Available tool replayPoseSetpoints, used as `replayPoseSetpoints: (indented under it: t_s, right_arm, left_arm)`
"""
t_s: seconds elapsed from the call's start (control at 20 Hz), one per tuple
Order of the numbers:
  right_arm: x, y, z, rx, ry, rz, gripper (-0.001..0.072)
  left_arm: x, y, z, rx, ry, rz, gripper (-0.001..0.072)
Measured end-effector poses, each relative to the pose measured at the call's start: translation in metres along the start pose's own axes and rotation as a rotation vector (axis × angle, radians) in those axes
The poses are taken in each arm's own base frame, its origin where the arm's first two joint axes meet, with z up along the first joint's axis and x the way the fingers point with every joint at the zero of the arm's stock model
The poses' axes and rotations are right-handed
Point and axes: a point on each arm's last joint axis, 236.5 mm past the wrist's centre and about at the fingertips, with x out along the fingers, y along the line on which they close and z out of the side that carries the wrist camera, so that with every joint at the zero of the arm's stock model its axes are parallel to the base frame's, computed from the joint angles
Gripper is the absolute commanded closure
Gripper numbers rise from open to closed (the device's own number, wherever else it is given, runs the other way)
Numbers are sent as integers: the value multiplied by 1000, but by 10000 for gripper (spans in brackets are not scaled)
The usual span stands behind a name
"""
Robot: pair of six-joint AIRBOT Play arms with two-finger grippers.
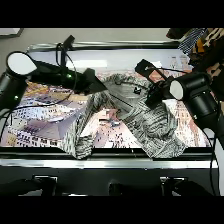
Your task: Fold the clothes and pants, and hang the long-sleeved shirts on hangers.
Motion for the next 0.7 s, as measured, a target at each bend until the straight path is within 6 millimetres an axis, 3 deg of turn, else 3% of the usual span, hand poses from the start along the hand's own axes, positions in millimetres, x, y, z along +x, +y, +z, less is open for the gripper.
replayPoseSetpoints:
  t_s: [0.3, 0.45, 0.55, 0.6, 0.7]
  right_arm:
    - [-9, 0, 1, 36, -17, 0, 689]
    - [-20, -3, 3, 54, -40, -12, 689]
    - [-28, -2, 3, 66, -50, -12, 689]
    - [-31, -1, 2, 70, -52, -6, 689]
    - [-35, 3, 7, 92, -78, 12, 689]
  left_arm:
    - [76, 17, -91, 47, 204, 138, 688]
    - [106, 22, -120, 69, 236, 152, 688]
    - [117, 23, -127, 95, 234, 152, 683]
    - [121, 23, -128, 107, 231, 150, 636]
    - [122, 27, -131, 118, 239, 152, 328]
